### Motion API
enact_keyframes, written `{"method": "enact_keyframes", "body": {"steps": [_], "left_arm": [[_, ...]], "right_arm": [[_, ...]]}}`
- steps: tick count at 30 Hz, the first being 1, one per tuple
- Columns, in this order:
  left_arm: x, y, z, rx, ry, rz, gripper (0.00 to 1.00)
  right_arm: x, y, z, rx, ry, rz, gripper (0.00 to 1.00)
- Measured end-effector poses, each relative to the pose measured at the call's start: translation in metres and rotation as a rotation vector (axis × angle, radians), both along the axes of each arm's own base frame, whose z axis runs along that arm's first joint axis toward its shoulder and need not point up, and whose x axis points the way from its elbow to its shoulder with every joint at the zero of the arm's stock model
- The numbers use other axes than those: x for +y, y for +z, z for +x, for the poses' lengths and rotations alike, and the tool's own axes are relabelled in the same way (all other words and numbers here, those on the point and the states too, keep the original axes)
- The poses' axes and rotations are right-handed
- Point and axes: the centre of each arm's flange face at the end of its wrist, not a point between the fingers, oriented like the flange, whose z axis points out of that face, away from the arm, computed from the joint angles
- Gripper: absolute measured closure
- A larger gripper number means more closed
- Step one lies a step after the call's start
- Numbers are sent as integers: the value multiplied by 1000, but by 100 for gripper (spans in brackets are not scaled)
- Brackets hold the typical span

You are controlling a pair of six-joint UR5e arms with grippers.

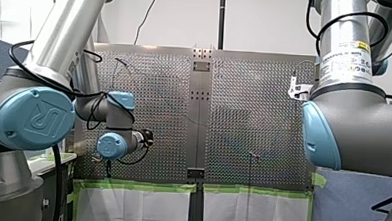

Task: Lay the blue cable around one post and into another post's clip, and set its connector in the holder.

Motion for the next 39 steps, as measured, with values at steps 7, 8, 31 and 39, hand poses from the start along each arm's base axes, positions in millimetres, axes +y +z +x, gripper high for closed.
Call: {"method": "enact_keyframes", "body": {"steps": [7,8,31,39], "left_arm": [[-1,0,1,4,-2,2,0],[-1,0,1,4,-3,2,0],[0,0,1,6,0,3,0],[0,0,1,6,0,3,0]], "right_arm": [[-7,-10,5,-1,12,18,100],[-8,-12,5,0,14,20,100],[-15,-12,10,0,51,14,100],[-17,-8,10,0,52,3,100]]}}
